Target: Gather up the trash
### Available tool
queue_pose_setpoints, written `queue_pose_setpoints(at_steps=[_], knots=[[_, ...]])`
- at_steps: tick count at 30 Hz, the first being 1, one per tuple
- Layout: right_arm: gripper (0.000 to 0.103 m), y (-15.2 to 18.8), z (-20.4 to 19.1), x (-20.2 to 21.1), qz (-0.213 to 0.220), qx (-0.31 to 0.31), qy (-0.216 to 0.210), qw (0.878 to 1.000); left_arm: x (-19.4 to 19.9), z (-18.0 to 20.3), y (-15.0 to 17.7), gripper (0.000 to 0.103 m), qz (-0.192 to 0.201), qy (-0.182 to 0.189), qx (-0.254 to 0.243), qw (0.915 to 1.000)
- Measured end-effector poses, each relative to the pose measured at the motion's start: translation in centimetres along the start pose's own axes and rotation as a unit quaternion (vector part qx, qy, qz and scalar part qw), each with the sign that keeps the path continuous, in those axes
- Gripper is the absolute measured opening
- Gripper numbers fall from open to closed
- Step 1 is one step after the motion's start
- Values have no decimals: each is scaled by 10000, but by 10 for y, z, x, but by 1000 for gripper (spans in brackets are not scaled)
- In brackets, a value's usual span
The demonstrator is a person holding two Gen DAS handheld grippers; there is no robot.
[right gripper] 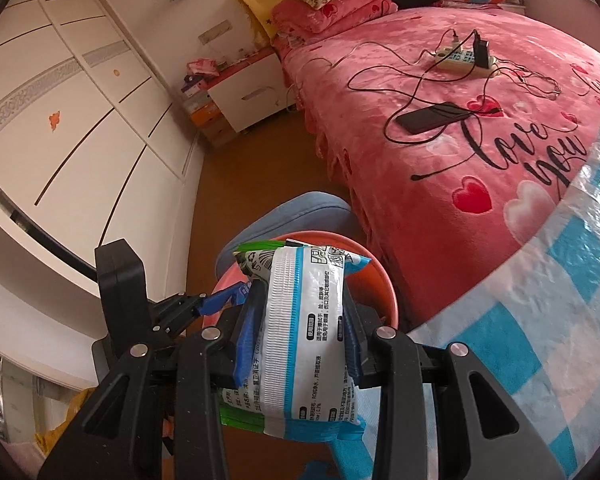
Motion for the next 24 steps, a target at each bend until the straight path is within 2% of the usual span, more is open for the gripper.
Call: queue_pose_setpoints(at_steps=[3, 5, 6, 7, 9, 12, 13, 17, 24], knots=[[39, -3, 1, -9, 10, 44, 78, 10000, -4, -3, 3, 52, -66, -10, 17, 10000], [56, -6, 4, -17, -12, 21, 150, 9999, -8, -6, 5, 60, -111, -110, 38, 9999], [70, -8, 7, -18, 40, -27, 224, 9997, -10, -7, 6, 64, -129, -139, 56, 9998], [73, -10, 11, -17, 117, -73, 294, 9995, -12, -8, 7, 69, -155, -127, 101, 9997], [74, -13, 17, -9, 261, -120, 348, 9990, -11, -11, 9, 81, -172, -156, 162, 9996], [84, -18, 28, 8, 601, -68, 668, 9959, -6, -14, 6, 86, -23, -249, 148, 9996], [84, -21, 33, 13, 705, -47, 746, 9947, -4, -15, 4, 88, 35, -300, 145, 9994], [91, -26, 47, 37, 1070, -40, 1053, 9887, 9, -19, -9, 93, 347, -455, 174, 9982], [91, -22, 71, 63, 1307, -110, 1342, 9822, 29, -5, -32, 96, 775, -676, -68, 9947]])
Point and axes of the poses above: each gripper's, at about its wrist camera, not at the fingertips, and x roughly against the way its jaws point, z to its right, y to its underside, the point moved 10 cm from there along -x, roughly the way its jaws point, and after that the axes turned 9 degrees about -x, right-handed, at the moved point
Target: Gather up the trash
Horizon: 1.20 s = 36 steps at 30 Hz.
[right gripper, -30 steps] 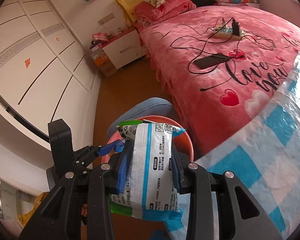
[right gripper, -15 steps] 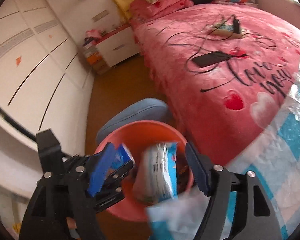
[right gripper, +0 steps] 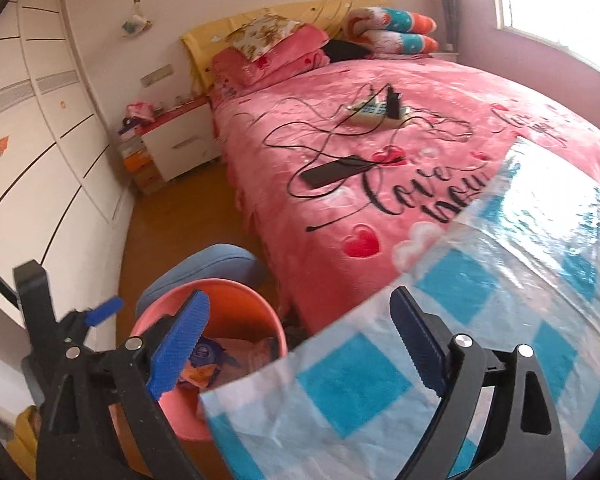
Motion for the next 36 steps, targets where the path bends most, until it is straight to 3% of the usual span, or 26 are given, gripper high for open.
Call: queue_pose_setpoints(at_steps=[17, 36], knots=[[91, 5, 68, 63, 707, -76, 809, 9942, 42, 84, -51, 96, 814, 545, -292, 9948], [91, 21, 146, 142, 1323, -474, 1649, 9763, 72, 192, -65, 96, 878, 1576, -725, 9809]])
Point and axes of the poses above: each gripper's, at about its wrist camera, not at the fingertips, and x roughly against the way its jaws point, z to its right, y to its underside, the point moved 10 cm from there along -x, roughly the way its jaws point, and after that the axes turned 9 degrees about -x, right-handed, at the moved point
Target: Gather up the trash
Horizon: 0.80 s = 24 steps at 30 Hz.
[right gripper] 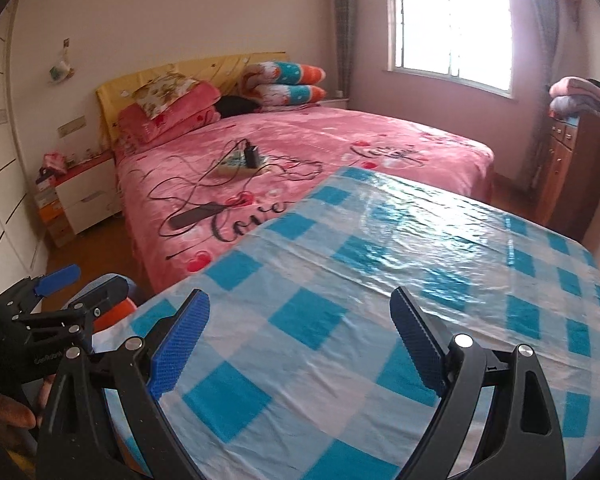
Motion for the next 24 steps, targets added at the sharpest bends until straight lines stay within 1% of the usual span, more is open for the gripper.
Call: queue_pose_setpoints(at_steps=[9, 15, 24], knots=[[91, -6, 32, 26, 365, -21, 353, 9987, 8, 39, -9, 96, 74, 266, -193, 9994], [91, -8, 55, 39, 500, -122, 554, 9971, 12, 61, -15, 96, 117, 411, -273, 9987], [91, -2, 97, 60, 620, -381, 868, 9936, 15, 104, -21, 96, 132, 663, -484, 9965]])
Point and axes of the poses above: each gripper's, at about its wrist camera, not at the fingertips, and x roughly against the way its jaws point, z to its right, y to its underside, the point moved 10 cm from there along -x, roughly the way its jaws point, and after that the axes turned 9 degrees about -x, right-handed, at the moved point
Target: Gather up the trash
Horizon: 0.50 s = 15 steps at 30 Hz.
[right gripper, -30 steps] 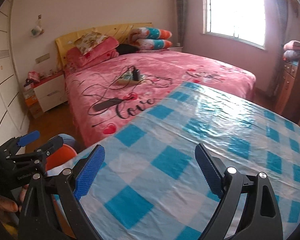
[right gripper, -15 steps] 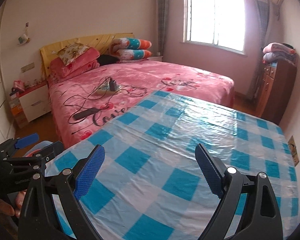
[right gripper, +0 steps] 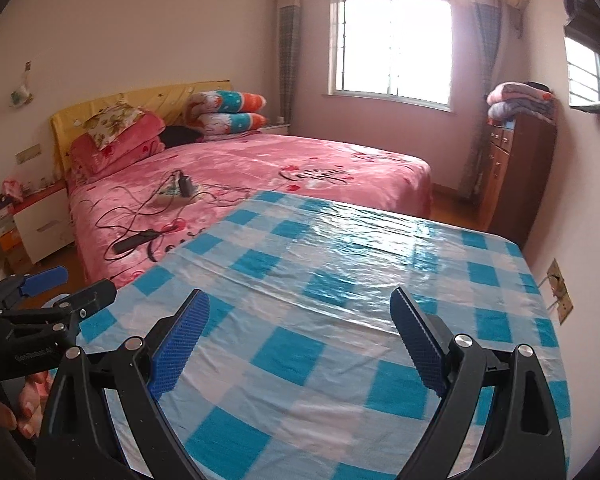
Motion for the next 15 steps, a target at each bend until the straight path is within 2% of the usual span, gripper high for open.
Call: queue_pose_setpoints(at_steps=[15], knots=[[91, 10, 85, 23, 121, -478, 591, 9970, -8, 80, -14, 96, 5, 364, -417, 9985]])
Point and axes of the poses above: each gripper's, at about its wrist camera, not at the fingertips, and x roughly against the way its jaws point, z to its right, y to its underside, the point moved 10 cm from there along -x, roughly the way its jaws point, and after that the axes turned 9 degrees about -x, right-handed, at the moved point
